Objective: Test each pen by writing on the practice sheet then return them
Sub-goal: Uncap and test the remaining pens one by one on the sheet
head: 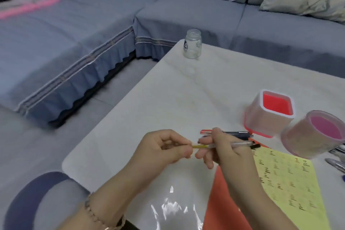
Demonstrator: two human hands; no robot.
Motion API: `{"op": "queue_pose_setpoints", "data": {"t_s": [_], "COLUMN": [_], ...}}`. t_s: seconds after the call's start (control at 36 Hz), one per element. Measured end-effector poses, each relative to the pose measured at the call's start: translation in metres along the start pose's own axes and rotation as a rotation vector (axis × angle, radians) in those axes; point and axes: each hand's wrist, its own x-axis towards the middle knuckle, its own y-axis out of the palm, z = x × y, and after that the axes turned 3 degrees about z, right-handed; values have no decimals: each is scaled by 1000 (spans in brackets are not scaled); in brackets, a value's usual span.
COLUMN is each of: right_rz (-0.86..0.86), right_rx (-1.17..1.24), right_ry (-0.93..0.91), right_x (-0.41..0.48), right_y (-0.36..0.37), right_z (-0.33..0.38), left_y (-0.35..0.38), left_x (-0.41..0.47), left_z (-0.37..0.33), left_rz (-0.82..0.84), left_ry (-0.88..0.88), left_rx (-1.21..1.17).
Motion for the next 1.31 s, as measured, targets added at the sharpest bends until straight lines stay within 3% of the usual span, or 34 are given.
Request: {"op": "queue_pose_setpoints", "data": {"t_s": [0.06,0.14,0.28,0.42,0.53,0.72,0.83,0.97,1.08,1.19,1.31], "right_rz": [31,136,442,674,740,754,752,720,681,601,491], "right_rx": [56,102,-175,-589,-803,-939,-974,-1016,-1071,-1105,-1113], "right_ry": [87,215,246,200,130,96,107,104,98,99,119], "right_x": [7,15,26,39,49,52,47,43,39,32,20], "right_y": [22,53,95,120,133,136,127,107,82,46,-3], "right_z": [-3,-6,-17,-33,-45,-55,-58,-59,-57,-52,-44], "left_y": [-14,-39,-85,-148,-211,-294,-301,-267,-213,-140,-63], "left_x": [-6,-16,-42,-83,-110,-113,-103,-72,-47,-29,-10], "left_z": [0,6,11,21,47,125,133,97,56,22,13], "left_rz": [-185,-337,-615,-1004,-1138,-983,-902,-885,-775,-555,-244], "left_ry": [93,98,68,166,90,-365,-466,-264,-58,103,154], "left_rx": [41,12,-106,248,516,797,838,802,803,810,812]}}
